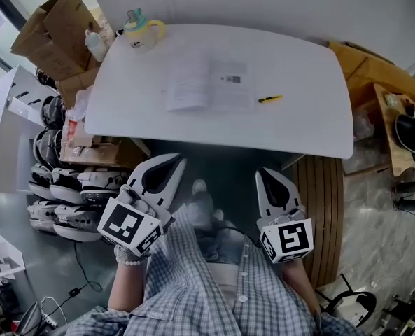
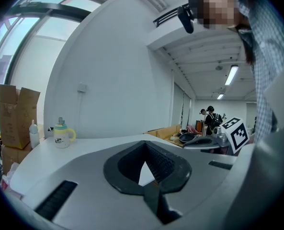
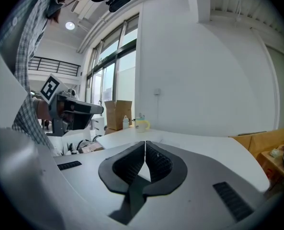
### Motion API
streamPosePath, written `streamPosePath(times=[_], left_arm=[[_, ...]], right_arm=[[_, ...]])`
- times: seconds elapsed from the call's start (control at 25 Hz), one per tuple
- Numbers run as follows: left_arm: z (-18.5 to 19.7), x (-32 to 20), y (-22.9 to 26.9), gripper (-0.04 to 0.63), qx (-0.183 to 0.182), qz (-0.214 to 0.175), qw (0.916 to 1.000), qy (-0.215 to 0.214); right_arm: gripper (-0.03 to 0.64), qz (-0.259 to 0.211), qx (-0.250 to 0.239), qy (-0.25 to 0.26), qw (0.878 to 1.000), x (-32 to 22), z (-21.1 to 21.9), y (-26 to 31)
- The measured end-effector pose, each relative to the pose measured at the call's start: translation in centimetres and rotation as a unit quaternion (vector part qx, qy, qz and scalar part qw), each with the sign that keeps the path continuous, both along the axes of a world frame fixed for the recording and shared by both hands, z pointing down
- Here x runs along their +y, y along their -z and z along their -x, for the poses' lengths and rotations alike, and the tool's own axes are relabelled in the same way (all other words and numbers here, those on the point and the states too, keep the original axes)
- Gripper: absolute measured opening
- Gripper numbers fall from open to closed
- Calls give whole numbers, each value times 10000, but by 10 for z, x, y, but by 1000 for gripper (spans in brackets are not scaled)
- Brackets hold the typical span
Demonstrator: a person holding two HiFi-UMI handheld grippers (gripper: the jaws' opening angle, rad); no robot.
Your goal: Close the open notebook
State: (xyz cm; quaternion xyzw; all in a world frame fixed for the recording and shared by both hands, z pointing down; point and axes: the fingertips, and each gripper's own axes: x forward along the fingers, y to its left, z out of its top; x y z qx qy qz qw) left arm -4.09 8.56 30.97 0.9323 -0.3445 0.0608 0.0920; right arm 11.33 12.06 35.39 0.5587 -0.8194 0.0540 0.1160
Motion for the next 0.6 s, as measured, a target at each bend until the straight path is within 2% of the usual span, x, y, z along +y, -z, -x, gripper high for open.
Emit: streamPosePath(times=[0.32,0.6], left_arm=[[-13,-50,-9,6,80,168,9995,-237],[-15,-101,-15,6,66,327,9991,-259]], right_arm=[[23,131,42,-254,9996,-35,-10,-4],[23,102,149,-406,9990,-80,-13,1]])
